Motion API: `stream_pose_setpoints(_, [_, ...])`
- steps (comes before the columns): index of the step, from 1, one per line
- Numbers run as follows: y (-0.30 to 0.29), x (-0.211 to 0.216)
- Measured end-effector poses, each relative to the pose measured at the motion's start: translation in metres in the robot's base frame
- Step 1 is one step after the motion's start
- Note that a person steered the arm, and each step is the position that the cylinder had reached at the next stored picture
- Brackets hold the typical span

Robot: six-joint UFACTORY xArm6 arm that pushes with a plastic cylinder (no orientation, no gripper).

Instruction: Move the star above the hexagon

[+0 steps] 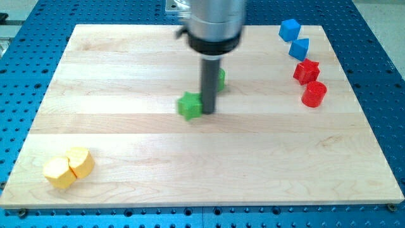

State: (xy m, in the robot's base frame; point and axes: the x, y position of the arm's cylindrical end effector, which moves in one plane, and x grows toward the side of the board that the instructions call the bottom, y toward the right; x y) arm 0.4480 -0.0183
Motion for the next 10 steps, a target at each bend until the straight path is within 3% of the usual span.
stream_pose_setpoints(1, [-0.004, -0.006])
stream_pose_setpoints(3, [-0.163, 0.011])
stream_pose_setpoints(4, [-0.155, 0.005])
stream_pose_setpoints(6, [-0.220, 0.059])
stream_pose_setpoints(7, [-0.198, 0.060])
stream_pose_setpoints(8, [-0.183, 0.035])
stream_pose_setpoints(9, [-0.122, 0.062])
stream_pose_setpoints(10, [-0.152, 0.079])
